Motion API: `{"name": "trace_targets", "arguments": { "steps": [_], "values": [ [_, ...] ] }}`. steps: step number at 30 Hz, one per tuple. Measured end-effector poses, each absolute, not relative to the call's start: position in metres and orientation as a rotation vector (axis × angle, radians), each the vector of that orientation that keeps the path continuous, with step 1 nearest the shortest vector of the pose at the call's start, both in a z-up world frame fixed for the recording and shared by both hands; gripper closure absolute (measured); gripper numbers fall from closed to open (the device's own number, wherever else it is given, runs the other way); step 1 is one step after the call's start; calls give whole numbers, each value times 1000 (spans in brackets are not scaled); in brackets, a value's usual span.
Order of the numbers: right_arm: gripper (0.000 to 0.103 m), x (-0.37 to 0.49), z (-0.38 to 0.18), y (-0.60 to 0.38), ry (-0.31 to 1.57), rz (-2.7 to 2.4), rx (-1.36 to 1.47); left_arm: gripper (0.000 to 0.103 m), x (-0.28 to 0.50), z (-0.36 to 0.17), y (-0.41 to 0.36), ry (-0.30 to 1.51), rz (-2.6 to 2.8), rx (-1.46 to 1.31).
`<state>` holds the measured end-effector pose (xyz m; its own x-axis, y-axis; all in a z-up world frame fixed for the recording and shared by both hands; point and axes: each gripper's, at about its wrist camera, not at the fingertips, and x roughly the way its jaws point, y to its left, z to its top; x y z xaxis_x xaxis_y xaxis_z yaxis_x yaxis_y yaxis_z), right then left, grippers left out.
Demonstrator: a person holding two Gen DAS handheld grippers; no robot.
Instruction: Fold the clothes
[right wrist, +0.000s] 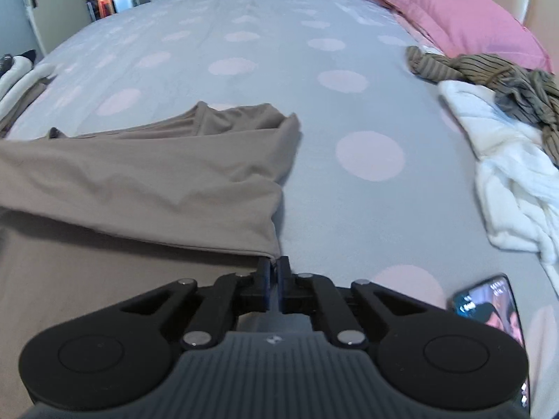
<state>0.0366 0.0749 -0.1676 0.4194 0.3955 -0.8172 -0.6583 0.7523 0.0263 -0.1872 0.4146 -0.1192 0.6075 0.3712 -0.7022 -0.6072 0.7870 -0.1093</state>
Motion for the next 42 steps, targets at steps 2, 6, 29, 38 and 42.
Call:
{"name": "trace_targets", "arguments": {
  "steps": [2,6,29,38,42],
  "values": [
    [99,38,-169,73,946,664,-317,101,-187,-129,416,762,581,-364],
    [96,42,-169,73,992,657,-313,100,-185,-148,413,842,580,-349],
    [74,171,-147,120,1042,667,-33,87,-185,-154,423,882,576,-368],
    [101,182,-165,129,1017,629,-44,87,-184,-161,427,899,579,-374],
    [101,184,-170,130,995,605,-66,87,-182,-161,423,892,563,-356]
  ]
}}
